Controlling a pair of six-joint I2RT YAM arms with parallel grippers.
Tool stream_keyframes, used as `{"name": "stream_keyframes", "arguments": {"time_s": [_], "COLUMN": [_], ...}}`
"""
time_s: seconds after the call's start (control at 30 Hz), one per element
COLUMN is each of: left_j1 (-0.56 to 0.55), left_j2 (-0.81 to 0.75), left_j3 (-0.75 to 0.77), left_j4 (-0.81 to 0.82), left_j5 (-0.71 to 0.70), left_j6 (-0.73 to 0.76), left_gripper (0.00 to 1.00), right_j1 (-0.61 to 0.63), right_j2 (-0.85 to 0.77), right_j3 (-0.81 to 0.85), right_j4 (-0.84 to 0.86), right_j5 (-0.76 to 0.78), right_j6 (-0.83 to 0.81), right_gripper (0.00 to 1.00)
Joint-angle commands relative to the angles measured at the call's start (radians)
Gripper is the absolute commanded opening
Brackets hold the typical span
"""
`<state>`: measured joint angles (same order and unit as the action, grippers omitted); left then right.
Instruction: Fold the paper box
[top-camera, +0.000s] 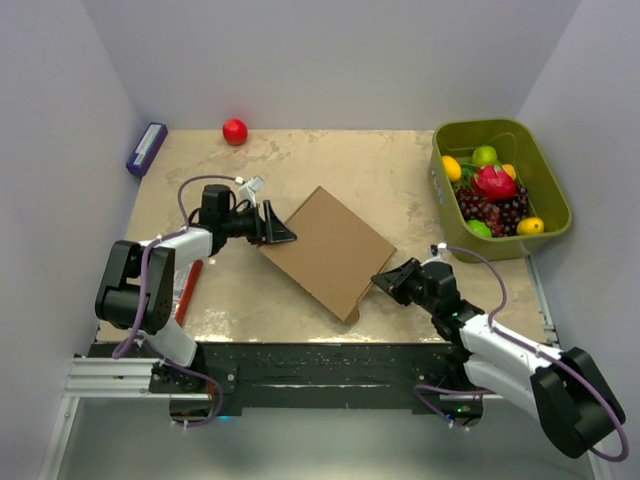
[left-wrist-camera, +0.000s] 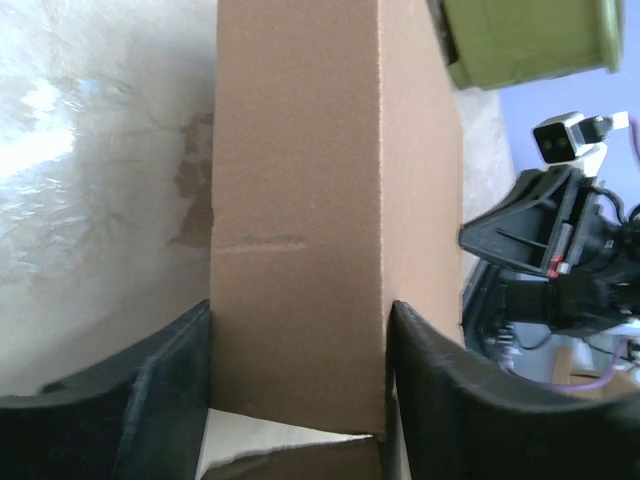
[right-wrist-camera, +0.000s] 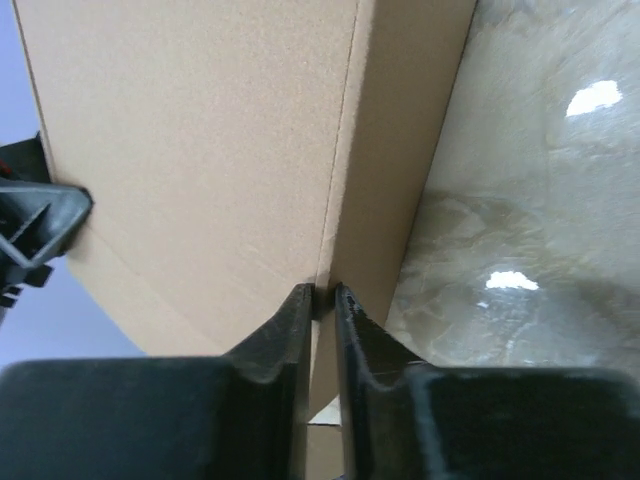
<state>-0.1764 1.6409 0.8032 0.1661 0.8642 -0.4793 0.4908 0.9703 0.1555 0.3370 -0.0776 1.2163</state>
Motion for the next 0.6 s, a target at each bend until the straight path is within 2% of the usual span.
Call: {"name": "stream_keyframes", "arguments": {"time_s": [0.0,0.03,0.07,0.13,0.17,0.2,0.27,0.33,0.43,0.5,0.57], "left_j1": [-0.014,-0.014,-0.014,-0.014,-0.012,-0.006,0.008,0.038,0.075,0.103,0.121], "left_j2": [0.002,0.000,0.000,-0.015,-0.026,-0.039,-0.088,-0.145,-0.197,-0.222,-0.248], "left_j3": [-0.036,-0.042,-0.047,-0.061,-0.076,-0.085,-0.128,-0.165,-0.216,-0.249,-0.284], "left_j4": [0.111,0.122,0.124,0.141,0.151,0.164,0.226,0.301,0.351,0.383,0.404], "left_j5": [0.078,0.076,0.078,0.082,0.082,0.084,0.088,0.085,0.098,0.105,0.111], "left_j6": [-0.079,-0.093,-0.117,-0.145,-0.178,-0.198,-0.279,-0.347,-0.450,-0.516,-0.586], "left_gripper": [0.40,0.34,0.32,0.28,0.24,0.21,0.15,0.10,0.07,0.04,0.01], "right_j1": [0.002,0.002,0.002,0.002,0.003,0.003,0.005,0.003,0.003,0.003,0.006], "right_j2": [-0.053,-0.071,-0.109,-0.137,-0.156,-0.163,-0.176,-0.194,-0.209,-0.217,-0.223], "right_j3": [0.062,0.082,0.099,0.166,0.188,0.231,0.251,0.265,0.291,0.326,0.355], "right_j4": [-0.248,-0.268,-0.300,-0.334,-0.376,-0.394,-0.406,-0.402,-0.385,-0.383,-0.401], "right_j5": [0.075,0.075,0.091,0.104,0.110,0.117,0.104,0.079,0.045,0.038,0.026], "right_j6": [-0.164,-0.214,-0.247,-0.340,-0.372,-0.400,-0.439,-0.419,-0.420,-0.466,-0.588], "right_gripper": [0.25,0.30,0.45,0.62,0.76,0.80,0.88,0.90,0.96,0.99,0.99]}}
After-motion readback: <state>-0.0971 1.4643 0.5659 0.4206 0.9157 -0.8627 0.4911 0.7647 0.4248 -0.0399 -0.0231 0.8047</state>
